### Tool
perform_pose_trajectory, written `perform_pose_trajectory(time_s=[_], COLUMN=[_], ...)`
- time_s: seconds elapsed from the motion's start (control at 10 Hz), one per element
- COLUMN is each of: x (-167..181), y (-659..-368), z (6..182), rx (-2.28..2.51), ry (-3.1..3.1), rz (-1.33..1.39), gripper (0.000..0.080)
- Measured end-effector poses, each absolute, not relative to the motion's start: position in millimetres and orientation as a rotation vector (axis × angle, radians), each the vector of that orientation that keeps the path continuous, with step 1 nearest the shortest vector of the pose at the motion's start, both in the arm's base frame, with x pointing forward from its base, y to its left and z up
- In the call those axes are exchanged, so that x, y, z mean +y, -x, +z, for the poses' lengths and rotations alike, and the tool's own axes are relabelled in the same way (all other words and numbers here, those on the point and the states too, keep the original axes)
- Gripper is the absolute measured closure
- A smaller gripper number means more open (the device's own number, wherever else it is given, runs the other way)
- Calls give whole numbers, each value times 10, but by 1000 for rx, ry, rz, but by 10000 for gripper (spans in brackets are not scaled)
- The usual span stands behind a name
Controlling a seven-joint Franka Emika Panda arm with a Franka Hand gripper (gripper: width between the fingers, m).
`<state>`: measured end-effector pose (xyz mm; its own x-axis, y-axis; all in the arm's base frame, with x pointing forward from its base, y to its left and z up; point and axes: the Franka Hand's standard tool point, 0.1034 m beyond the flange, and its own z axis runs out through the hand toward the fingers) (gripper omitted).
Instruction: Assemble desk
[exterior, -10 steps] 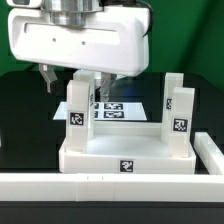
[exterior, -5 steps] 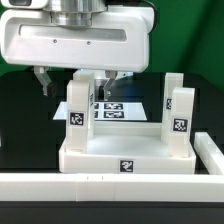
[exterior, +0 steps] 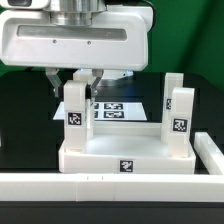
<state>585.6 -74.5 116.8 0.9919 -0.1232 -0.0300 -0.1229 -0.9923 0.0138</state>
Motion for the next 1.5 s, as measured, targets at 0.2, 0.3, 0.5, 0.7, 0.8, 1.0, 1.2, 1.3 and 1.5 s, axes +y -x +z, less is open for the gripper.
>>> perform_pose_trajectory(time_s=[0.2,0.3,0.5,0.7,0.8,1.0,1.2,1.3,1.5], x=[-745,-744,-748,-777,-781,-805,-811,-818,-815], y=[-5856,-5857,-5854,-5828,-5829,-5827,-5825,-5824,-5828], z=[1168,1168,1168,1164,1163,1154,1151,1151,1149], rx=[-211,-238,-485,-801,-899,-1213,-1462,-1592,-1817], ry=[-3123,-3121,-3092,-3040,-3021,-2928,-2813,-2746,-2607], rz=[-48,-47,-45,-45,-44,-27,-14,-16,-18], gripper=[511,511,511,511,511,511,511,511,511])
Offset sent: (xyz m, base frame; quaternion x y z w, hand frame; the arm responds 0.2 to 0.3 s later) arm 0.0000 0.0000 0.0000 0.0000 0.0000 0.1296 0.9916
